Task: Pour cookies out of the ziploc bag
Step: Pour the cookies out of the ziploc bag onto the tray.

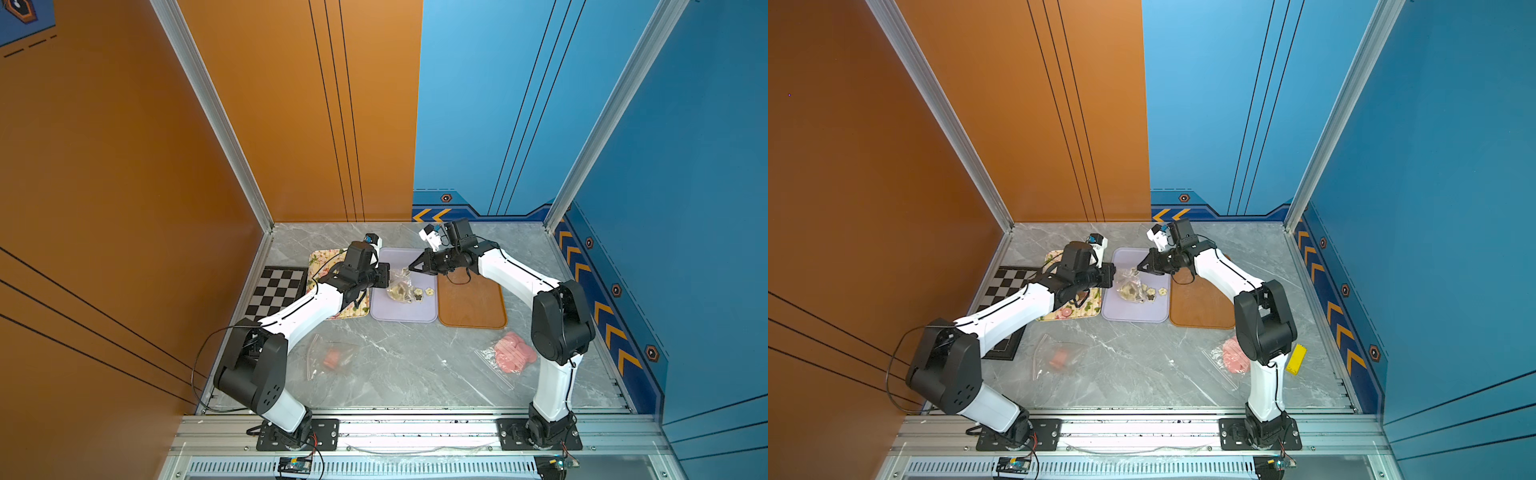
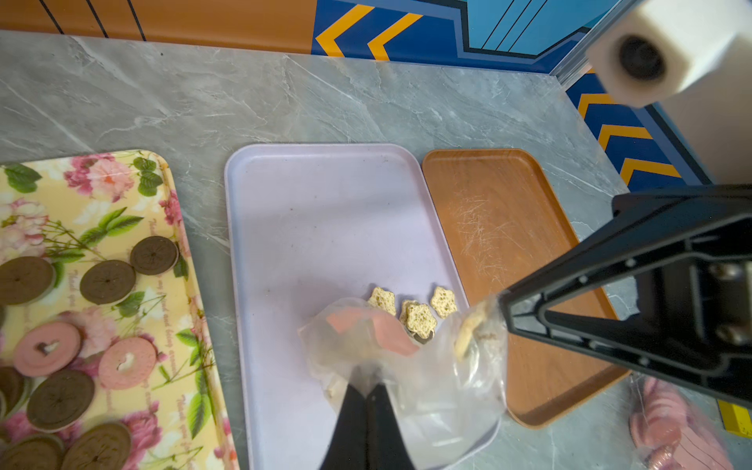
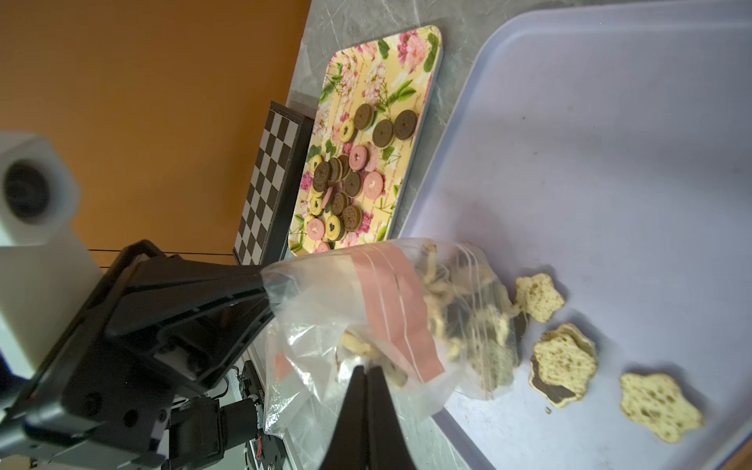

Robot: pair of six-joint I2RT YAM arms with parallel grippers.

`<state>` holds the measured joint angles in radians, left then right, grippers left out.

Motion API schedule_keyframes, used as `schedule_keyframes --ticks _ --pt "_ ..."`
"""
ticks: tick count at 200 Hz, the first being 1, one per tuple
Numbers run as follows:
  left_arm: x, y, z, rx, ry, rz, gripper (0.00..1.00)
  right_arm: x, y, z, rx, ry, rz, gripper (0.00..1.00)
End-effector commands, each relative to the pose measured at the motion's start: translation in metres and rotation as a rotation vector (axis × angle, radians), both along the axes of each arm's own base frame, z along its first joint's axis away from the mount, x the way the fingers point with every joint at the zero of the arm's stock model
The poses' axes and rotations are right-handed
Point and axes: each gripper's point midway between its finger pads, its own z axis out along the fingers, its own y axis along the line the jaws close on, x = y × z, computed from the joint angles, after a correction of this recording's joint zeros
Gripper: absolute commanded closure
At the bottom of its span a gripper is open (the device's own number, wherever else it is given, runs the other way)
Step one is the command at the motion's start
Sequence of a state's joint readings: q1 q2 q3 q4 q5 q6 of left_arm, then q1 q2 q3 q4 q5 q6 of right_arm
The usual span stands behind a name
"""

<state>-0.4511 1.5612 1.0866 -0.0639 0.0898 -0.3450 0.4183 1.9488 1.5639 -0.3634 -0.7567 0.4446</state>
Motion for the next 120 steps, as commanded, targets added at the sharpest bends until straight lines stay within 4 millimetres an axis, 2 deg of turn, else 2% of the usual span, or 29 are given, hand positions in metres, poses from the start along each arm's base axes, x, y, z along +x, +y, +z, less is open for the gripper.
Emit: schedule_keyframes --ticks 1,40,54,76,97,111,120 --pt "0.001 0.007 0.006 0.022 0.004 0.010 1.00 0.001 0.002 0.000 0.003 0.005 0.016 1.00" --pt "0.000 0.005 0.001 0.018 0.016 -0.002 1.00 0.006 -0.002 -0.007 -0.005 0.005 0.000 1.00" --pt "0.001 0.003 -0.001 0.016 0.021 -0.009 1.00 0.006 -0.002 -0.004 0.009 0.001 0.003 0.91" --pt "0.003 0.001 -0.004 0.011 0.022 -0.015 1.00 0.007 -0.003 0.002 0.032 -0.011 -0.002 0.85" --pt "0.005 0.000 -0.004 0.009 0.022 -0.017 1.00 0.007 -0.004 0.007 0.040 -0.020 -0.002 0.86" --pt "0.005 -0.001 -0.006 0.010 0.024 -0.017 1.00 0.007 -0.005 0.008 0.042 -0.022 -0.003 0.94" --pt "0.005 -0.001 -0.005 0.010 0.023 -0.018 1.00 0.007 -0.005 0.009 0.042 -0.023 -0.005 0.96"
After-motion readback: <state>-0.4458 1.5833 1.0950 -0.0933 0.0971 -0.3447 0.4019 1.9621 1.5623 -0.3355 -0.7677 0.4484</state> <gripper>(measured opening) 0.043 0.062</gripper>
